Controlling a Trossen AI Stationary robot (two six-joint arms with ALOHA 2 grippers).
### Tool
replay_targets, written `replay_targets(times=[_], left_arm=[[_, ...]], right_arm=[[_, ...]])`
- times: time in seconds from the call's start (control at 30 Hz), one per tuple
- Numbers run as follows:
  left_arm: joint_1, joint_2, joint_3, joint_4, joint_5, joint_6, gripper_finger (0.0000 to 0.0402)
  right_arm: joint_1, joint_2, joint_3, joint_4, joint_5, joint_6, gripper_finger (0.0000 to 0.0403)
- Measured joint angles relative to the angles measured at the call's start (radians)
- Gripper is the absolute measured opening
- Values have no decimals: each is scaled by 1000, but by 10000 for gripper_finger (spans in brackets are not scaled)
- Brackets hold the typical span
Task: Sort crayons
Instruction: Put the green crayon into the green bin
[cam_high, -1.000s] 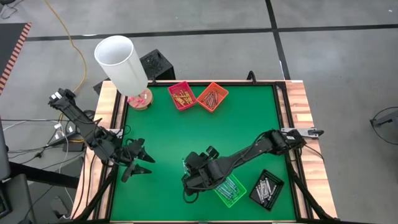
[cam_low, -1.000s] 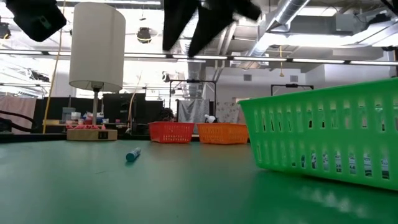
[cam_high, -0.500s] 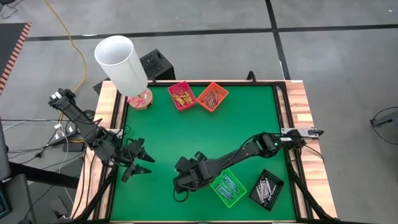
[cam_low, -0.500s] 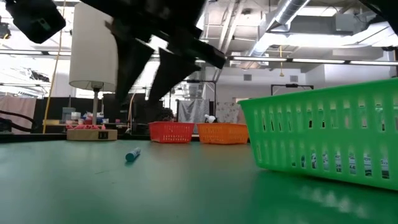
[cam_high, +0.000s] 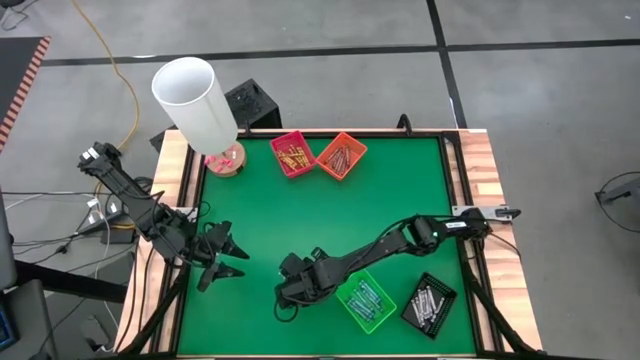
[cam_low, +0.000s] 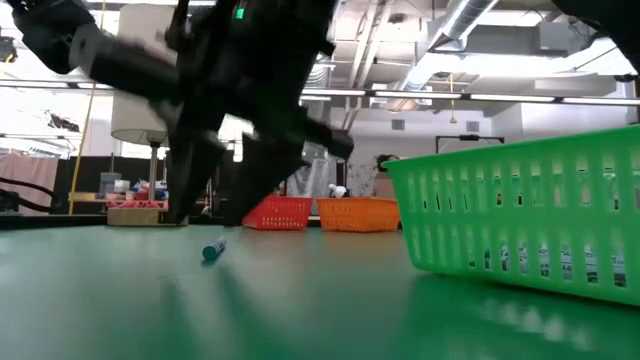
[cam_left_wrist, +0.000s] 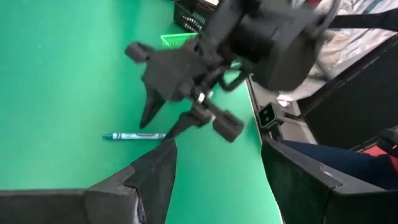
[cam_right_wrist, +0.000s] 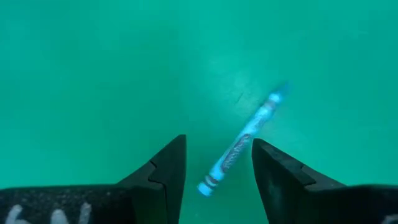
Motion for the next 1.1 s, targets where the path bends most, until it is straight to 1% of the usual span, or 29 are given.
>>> replay_targets(times=[0.2,0.4,0.53,0.8,0.97,1.1], left_arm=[[0,0,0,1,-3,-1,226],[0,-1,0,1,-3,-3,226],[0,0,0,1,-3,-3,226],[0,0,0,1,-3,-3,226],[0,0,0,1,-3,-3,226],[0,0,0,2,-4,-3,226]], right_arm=[[-5,41,1,-8,-57,29,175],[-4,42,1,-36,-54,70,151],[-4,40,0,-42,-58,79,111],[-3,40,1,-46,-57,74,12],[3,50,65,-105,-32,54,7],[12,44,148,-217,-15,34,3]])
